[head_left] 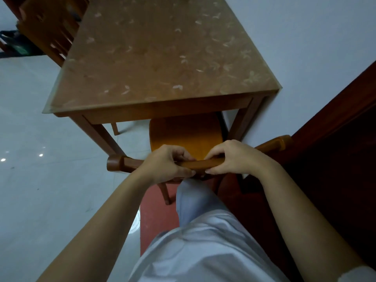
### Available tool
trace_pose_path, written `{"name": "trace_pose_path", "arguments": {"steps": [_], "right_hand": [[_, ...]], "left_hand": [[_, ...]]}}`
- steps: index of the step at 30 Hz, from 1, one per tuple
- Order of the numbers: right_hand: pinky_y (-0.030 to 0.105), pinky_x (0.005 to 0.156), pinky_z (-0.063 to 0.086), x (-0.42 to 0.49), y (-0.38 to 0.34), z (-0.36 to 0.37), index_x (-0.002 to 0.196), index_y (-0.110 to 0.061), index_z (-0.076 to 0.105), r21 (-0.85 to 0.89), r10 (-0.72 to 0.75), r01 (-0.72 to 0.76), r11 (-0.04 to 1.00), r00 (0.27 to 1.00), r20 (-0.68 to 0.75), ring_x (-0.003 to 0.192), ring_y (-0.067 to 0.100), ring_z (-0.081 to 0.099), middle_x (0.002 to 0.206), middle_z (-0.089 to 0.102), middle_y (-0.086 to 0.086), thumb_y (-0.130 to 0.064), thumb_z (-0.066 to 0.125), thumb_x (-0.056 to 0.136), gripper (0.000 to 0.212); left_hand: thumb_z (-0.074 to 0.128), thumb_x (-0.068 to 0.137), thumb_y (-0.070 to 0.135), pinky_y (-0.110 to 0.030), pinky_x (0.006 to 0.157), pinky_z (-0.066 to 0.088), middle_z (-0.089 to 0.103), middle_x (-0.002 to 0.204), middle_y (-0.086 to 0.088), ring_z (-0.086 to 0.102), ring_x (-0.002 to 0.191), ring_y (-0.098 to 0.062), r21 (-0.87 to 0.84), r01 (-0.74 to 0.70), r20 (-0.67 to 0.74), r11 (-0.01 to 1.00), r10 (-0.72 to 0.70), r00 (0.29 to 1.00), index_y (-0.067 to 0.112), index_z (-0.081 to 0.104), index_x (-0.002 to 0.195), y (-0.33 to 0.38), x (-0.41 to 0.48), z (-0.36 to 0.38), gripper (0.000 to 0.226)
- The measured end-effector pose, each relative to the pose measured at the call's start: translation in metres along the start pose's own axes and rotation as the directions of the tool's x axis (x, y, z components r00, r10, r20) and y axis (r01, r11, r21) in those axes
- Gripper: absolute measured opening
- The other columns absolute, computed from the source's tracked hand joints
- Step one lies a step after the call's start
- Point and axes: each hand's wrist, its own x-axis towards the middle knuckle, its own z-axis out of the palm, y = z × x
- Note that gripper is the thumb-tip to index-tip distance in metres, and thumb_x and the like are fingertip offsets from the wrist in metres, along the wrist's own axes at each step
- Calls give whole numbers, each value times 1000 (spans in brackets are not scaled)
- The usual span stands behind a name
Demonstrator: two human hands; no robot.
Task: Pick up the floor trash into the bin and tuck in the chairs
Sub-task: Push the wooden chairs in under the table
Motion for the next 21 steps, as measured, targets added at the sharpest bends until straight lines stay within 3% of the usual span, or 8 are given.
{"name": "trace_pose_path", "arguments": {"steps": [8, 15, 21], "right_hand": [[21, 63, 50, 4, 6, -6, 91, -32, 68, 68, 8, -12, 998, 998, 63, 75, 7, 62, 87, 66, -9, -35, 74, 73, 20], [13, 55, 41, 27, 18, -30, 90, -34, 66, 112, 44, -51, 992, 997, 66, 71, 2, 61, 84, 65, -10, -33, 74, 74, 19], [21, 68, 50, 44, 32, -51, 96, -30, 67, 129, 68, -73, 989, 997, 48, 76, 6, 63, 90, 68, -7, -32, 73, 75, 22]], "left_hand": [[73, 52, 44, -48, 74, 54, 71, 77, 11, 66, 73, -12, 5, -42, -16, 999, 42, 999, 36, 71, 77, -3, 6, 7, 26], [77, 57, 32, -49, 73, 54, 71, 74, 8, 66, 69, -16, 17, -47, -17, 999, 47, 999, 35, 71, 73, 10, 44, -9, 17], [80, 64, 22, -47, 77, 54, 71, 75, 8, 67, 70, -15, 22, -30, 22, 999, 30, 999, 33, 71, 75, 19, 81, -19, 18]]}}
